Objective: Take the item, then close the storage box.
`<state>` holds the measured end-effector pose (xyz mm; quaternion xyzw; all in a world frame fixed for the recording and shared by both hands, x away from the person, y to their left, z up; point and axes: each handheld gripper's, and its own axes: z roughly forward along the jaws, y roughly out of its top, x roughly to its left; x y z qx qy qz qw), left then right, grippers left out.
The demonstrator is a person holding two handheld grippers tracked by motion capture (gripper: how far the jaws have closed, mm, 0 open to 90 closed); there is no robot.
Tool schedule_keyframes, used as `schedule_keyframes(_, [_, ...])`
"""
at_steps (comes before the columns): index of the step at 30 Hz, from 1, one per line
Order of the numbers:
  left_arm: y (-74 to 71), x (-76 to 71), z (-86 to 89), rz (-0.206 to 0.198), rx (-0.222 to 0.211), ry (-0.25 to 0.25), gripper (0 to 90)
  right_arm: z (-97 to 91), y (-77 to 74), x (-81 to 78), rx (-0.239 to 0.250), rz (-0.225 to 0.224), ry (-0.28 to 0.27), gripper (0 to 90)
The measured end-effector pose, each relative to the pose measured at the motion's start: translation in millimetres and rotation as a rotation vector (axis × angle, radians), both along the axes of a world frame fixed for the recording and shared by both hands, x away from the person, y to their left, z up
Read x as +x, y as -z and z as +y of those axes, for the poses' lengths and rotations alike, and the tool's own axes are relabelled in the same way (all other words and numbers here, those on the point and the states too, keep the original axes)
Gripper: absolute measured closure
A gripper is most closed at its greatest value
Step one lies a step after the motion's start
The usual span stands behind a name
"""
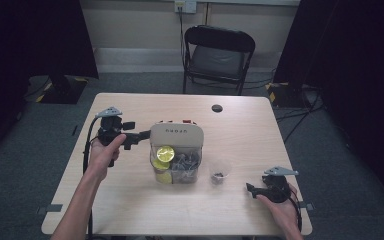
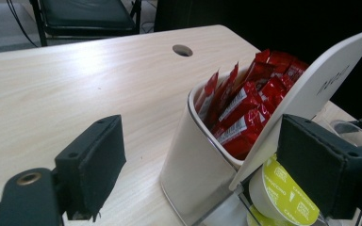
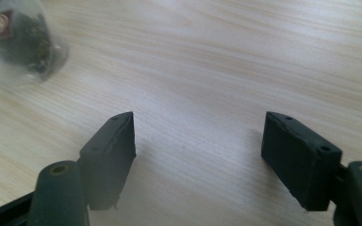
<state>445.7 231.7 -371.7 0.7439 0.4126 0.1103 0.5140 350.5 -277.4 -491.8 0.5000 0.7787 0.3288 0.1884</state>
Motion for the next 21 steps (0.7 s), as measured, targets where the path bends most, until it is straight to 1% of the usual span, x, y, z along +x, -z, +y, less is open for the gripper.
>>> schedule_keyframes(1, [-0.5,0.2,0.2,-0.002,-0.008,-0.012,15.6,1.0,0.7,-0.1,-0.007,-0.008,0.004,24.5])
schedule_keyframes(2, [-0.9,0.6,1.2,-0.007,-0.005,-0.020,16.1,2.2,1.9,-0.3,-0.022,-0.022,0.007,23.4])
schedule_keyframes(3, [-1.6,1.0,3.3,-0.008,-0.014,-0.018,16.1,3.3,2.9,-0.7,-0.031,-0.030,0.002,22.0])
schedule_keyframes(4, [-2.5,0.8,5.6,-0.010,-0.023,-0.022,16.1,3.9,3.8,-1.0,-0.029,-0.037,0.006,21.6])
schedule_keyframes(5, [-3.5,0.5,7.4,-0.016,-0.017,-0.034,16.2,4.0,4.0,-1.2,-0.028,-0.038,0.009,21.5])
schedule_keyframes(6, [-3.6,0.9,8.8,-0.020,-0.023,-0.041,16.2,3.7,4.2,-1.2,-0.029,-0.041,0.007,21.5])
schedule_keyframes(9, [-1.9,4.9,12.5,-0.015,-0.028,-0.060,16.3,3.5,5.3,-2.1,-0.024,-0.052,0.010,21.2])
schedule_keyframes(11, [2.5,8.1,13.6,-0.006,-0.037,-0.070,16.2,3.7,5.7,-2.7,-0.020,-0.055,0.012,20.9])
schedule_keyframes(12, [5.4,9.5,13.1,0.004,-0.046,-0.069,16.2,3.6,5.9,-2.7,-0.019,-0.056,0.013,20.3])
schedule_keyframes(14, [9.2,12.5,11.8,0.003,-0.029,-0.085,16.3,3.7,7.3,-2.3,-0.020,-0.066,0.024,17.5])
schedule_keyframes(15, [11.1,14.8,10.8,0.009,-0.033,-0.088,16.3,3.6,7.7,-2.3,-0.019,-0.068,0.026,17.0])
schedule_keyframes(16, [11.9,15.4,9.9,0.013,-0.038,-0.089,16.3,3.1,8.0,-2.6,-0.016,-0.069,0.025,16.8])
schedule_keyframes(19, [12.8,17.2,6.1,0.014,-0.034,-0.087,16.3,3.2,8.0,-2.6,-0.017,-0.069,0.025,16.8])
schedule_keyframes(20, [12.7,18.2,5.0,0.012,-0.045,-0.086,16.3,3.2,8.0,-2.6,-0.017,-0.069,0.025,16.7])
schedule_keyframes(21, [12.1,19.4,4.4,0.010,-0.045,-0.086,16.3,3.2,8.0,-2.6,-0.017,-0.069,0.026,16.7])
